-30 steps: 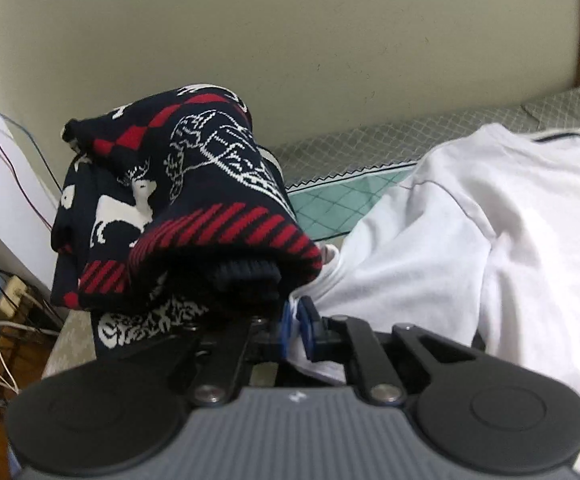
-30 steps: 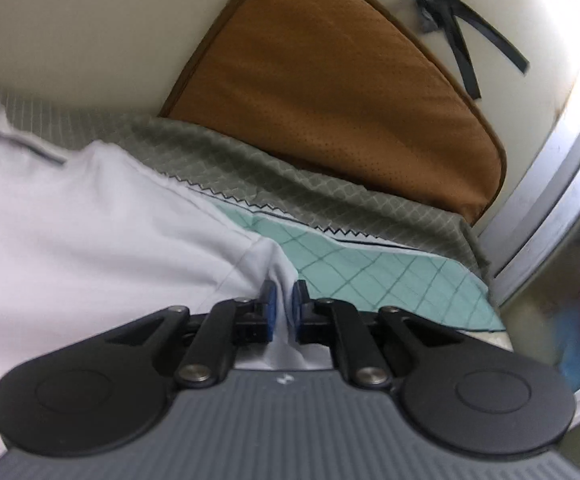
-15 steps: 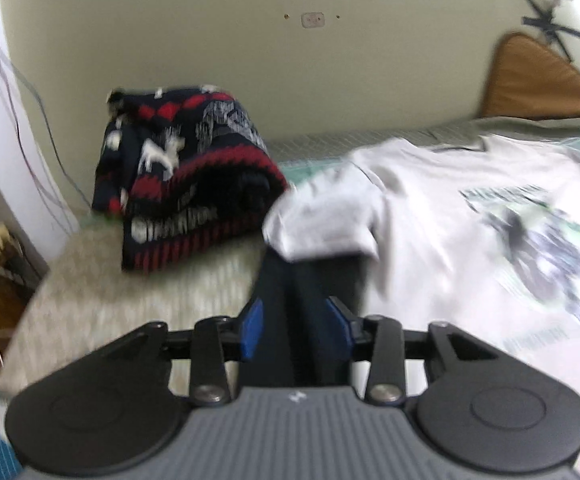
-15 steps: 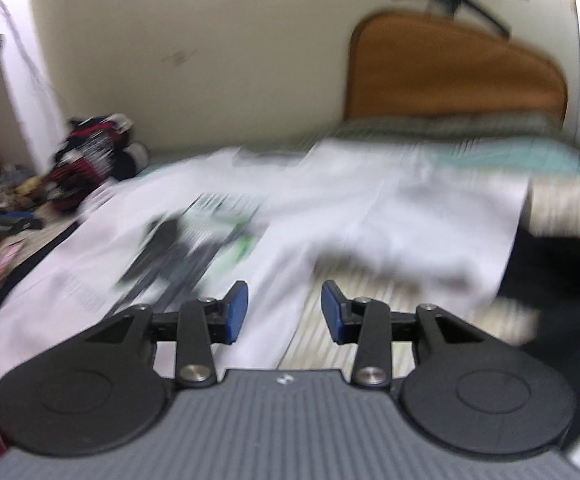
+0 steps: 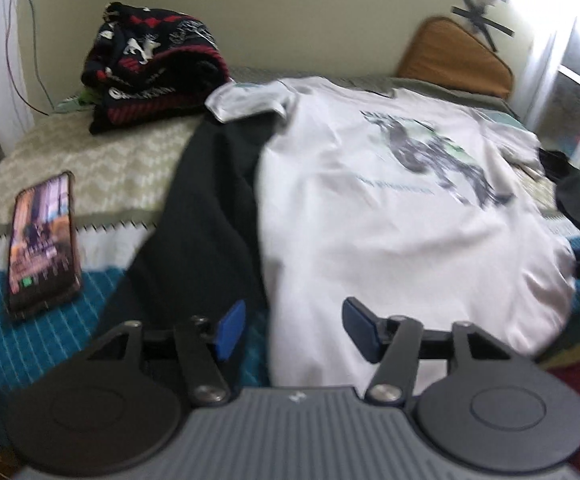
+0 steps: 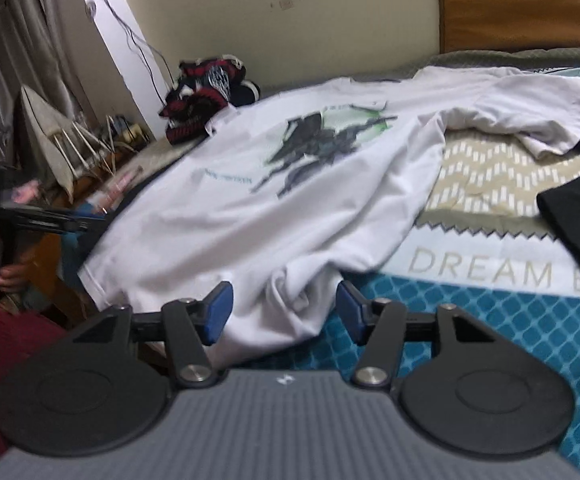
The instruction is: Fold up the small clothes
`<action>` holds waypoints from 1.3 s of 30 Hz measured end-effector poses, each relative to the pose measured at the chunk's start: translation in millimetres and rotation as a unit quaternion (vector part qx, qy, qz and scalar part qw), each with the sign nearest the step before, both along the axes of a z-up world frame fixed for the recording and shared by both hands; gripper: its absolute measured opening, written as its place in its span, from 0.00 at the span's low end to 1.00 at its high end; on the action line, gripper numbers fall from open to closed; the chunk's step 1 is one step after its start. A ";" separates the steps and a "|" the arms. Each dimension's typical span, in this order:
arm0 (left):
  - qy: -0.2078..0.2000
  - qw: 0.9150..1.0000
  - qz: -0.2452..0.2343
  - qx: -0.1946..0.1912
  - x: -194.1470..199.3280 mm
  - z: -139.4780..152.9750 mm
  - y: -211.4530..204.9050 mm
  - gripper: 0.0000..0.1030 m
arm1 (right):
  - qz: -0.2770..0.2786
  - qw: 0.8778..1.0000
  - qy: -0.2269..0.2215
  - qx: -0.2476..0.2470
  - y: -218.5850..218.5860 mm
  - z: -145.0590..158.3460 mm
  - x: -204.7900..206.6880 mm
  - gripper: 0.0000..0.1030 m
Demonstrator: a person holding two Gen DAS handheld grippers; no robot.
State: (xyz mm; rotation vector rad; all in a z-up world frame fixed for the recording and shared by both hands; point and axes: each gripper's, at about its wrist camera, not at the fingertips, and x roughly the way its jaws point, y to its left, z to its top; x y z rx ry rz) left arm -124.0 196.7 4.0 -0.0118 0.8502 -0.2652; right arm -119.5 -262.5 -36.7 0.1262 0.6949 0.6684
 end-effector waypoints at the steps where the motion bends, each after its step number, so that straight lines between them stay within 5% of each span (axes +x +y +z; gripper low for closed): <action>1: 0.004 1.000 -0.002 -0.001 -7.1 -2.2 -1.9 0.56 | -0.001 1.000 0.004 -0.002 3.7 -4.7 0.8 0.54; 3: 0.013 1.000 -0.005 -0.002 -12.4 -7.2 -5.1 0.57 | -0.004 1.000 0.011 -0.004 5.8 -11.6 -2.4 0.09; 7: 0.018 1.000 -0.012 -0.013 -22.0 -11.9 -13.0 0.70 | -0.037 0.999 -0.015 0.017 -17.0 4.0 -24.3 0.08; 11: 0.017 0.999 -0.040 -0.025 -23.4 -14.4 -27.0 0.73 | -0.110 0.993 -0.040 0.004 -62.3 23.8 -47.8 0.08; 15: 0.024 0.997 -0.065 -0.041 -18.6 -16.4 -39.8 0.73 | -0.142 0.990 -0.004 0.011 -90.5 16.3 -59.6 0.09; 18: 0.034 0.995 -0.076 -0.060 -13.1 -18.2 -45.7 0.76 | -0.134 0.991 0.000 0.024 -90.6 8.7 -64.5 0.24; 20: 0.035 0.995 -0.079 -0.047 -11.8 -20.0 -50.2 0.76 | -0.145 0.989 -0.019 0.030 -94.3 8.1 -67.4 0.52; 23: 0.036 0.995 -0.082 -0.036 -11.5 -19.3 -52.3 0.70 | -0.159 0.986 -0.038 0.036 -99.0 9.1 -69.3 0.67; 29: 0.030 0.997 -0.073 -0.009 -12.3 -15.9 -55.2 0.12 | -0.127 0.991 -0.031 0.023 -85.7 -2.6 -55.3 0.70; 30: 0.034 0.996 -0.077 -0.016 -11.4 -15.4 -54.2 0.06 | -0.112 0.993 -0.030 0.011 -79.5 -5.1 -54.1 0.67; 32: 0.028 0.995 -0.083 -0.036 -13.1 -9.4 -49.6 0.05 | -0.075 0.997 -0.026 -0.022 -66.0 -7.8 -53.3 0.12; 39: -0.052 0.982 -0.053 -0.171 -9.2 37.8 -8.5 0.05 | 0.017 0.997 -0.070 0.025 -67.4 24.2 -66.8 0.11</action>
